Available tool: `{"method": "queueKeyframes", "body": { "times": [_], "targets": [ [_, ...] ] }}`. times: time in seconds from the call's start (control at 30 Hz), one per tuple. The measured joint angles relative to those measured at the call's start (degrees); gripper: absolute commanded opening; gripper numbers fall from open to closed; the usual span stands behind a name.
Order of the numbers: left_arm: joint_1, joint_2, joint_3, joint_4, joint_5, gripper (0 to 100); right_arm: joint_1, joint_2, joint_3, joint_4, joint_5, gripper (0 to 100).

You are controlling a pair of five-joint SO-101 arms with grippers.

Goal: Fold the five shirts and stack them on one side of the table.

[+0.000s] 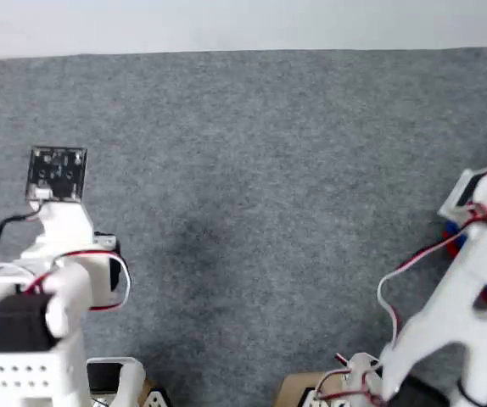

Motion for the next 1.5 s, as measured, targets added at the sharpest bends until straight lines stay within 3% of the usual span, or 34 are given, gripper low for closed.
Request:
{"method": "queueKeyframes", "body": {
  "times": [0.17,0.5,0.87,1.23,1.5],
  "targets": [
    [3.3,-9.4,9.9,-7.3,3.2,0,-4.5,-13.0,16.3,-5.7,-0.3,0.9],
    [4.8,-28.9,32.0,-21.9,3.5,0,-13.8,-49.7,57.8,-29.5,-2.0,0.9],
    [4.7,-37.6,46.9,-26.7,3.5,0,-22.1,-77.4,85.4,-33.1,-2.0,0.9],
    [4.8,-44.7,60.0,-28.1,3.1,0,-24.4,-78.1,96.4,-33.2,-2.1,0.9],
    [3.5,-45.1,66.5,-33.1,-7.3,0,-24.5,-78.0,102.6,-33.2,-2.1,0.9]
  ]
}}
